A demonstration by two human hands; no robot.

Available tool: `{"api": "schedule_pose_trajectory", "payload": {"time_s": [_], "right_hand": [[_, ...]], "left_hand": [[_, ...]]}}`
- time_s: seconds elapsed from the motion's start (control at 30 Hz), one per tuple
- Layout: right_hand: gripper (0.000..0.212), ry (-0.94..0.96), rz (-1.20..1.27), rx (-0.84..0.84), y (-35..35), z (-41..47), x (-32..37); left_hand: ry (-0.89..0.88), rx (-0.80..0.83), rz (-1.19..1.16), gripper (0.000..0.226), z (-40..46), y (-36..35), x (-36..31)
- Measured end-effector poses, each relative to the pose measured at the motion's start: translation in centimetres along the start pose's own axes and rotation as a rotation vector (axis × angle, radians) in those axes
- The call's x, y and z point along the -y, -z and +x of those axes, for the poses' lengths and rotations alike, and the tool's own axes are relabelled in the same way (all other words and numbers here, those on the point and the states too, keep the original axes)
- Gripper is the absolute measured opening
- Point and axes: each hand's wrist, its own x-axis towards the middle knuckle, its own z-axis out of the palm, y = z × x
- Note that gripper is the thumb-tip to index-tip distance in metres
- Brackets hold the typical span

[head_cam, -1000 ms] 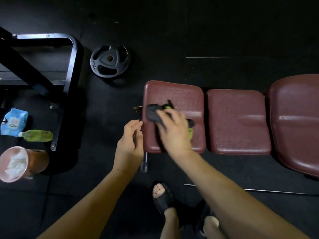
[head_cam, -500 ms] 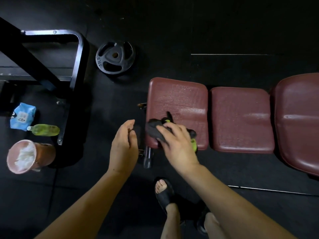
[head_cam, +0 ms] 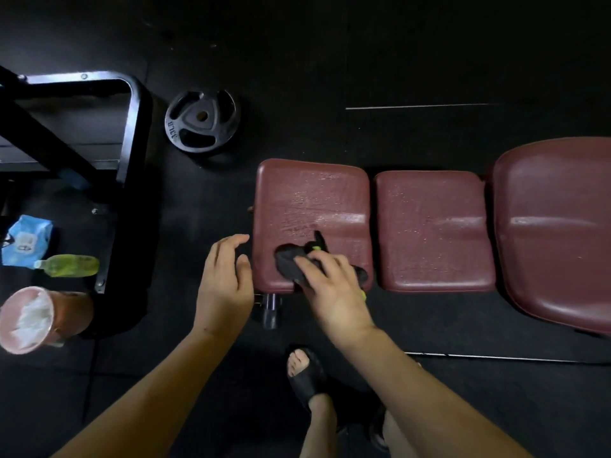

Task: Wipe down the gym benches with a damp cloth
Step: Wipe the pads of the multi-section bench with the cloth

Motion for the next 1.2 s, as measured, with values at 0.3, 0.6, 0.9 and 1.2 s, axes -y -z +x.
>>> {"api": "schedule_pose_trajectory", "payload": {"time_s": [0.3,0.6,0.9,1.2], "right_hand": [[0.04,-0.203,-0.07,-0.08,7.2,-1.9,-11.2],[0.035,-0.004,-0.109,-0.098,9.8,14.5,-16.0],[0.037,0.195,-0.056,0.152,9.1,-2.2,-16.1],[0.038,0.078,-0.171,-0.054,8.3,11.5,-18.1]], "left_hand": [[-0.269,0.141,0.225,0.036,-0.6,-7.5,-5.5],[-0.334,0.22,0.429,0.048,2.9,-13.3,-9.0],[-0.341,0.403,0.68,0.059,4.7,-12.6,-9.1],[-0.442,0.346,0.778,0.053,4.6,-13.7,-8.3]]}}
